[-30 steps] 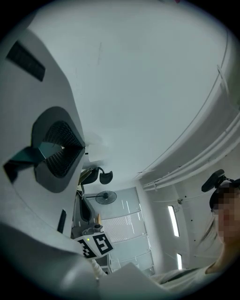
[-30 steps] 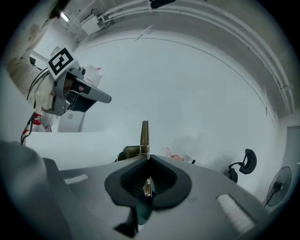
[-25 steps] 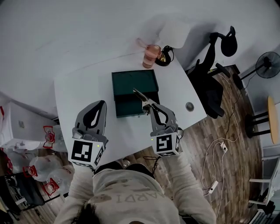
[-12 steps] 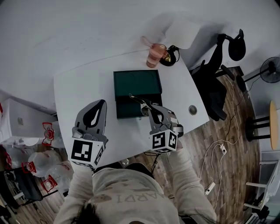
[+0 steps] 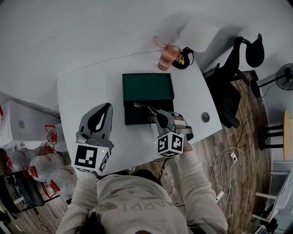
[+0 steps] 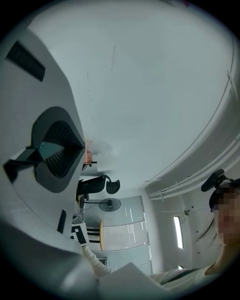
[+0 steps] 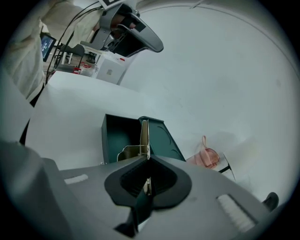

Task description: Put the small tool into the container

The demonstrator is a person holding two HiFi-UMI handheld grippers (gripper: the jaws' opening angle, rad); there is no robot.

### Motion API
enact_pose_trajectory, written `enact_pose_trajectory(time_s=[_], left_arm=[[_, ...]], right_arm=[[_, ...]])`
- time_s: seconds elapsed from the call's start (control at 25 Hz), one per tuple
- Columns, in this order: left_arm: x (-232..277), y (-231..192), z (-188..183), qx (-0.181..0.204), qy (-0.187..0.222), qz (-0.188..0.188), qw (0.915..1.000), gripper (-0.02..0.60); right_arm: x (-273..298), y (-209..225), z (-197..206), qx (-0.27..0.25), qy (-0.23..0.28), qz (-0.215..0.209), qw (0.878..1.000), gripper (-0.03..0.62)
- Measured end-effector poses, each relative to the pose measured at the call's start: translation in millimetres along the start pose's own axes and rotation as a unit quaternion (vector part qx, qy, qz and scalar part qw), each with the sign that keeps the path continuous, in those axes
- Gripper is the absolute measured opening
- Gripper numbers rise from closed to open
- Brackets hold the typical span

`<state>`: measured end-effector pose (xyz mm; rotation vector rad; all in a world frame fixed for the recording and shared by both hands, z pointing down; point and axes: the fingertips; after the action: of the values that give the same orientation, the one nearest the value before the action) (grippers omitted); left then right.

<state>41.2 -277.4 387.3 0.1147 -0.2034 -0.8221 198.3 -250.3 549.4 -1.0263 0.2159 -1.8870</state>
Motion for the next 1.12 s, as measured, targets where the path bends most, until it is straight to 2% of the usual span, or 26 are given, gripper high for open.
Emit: enact_pose_trajectory(time_s=[0.4,0.8,1.12], left_arm=[[3,-19,13,-0.011,-0.006,-0.009,0.9999,0.003],[5,-31,25,-0.020,-0.014,-0.015,0.9996,0.003],[9,-33,27,-0.023,-0.016,-0.014,0.9995,0.003]], right_arm=[[32,-12,15,-0.060,-0.057,-0.027,0.996,0.012],[52,-14,24,-0.095,-0.092,-0.024,0.991,0.014],[60,-23,30,-0.110,-0.110,-0.039,0.987,0.023]])
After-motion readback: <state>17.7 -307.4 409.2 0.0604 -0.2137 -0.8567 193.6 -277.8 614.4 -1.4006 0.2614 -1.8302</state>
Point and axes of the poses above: the fingertips, and each gripper's own axes: x forward along the fingers, y to its right, z out of its underside, and after that the axes turned 10 degrees about x, right-handed
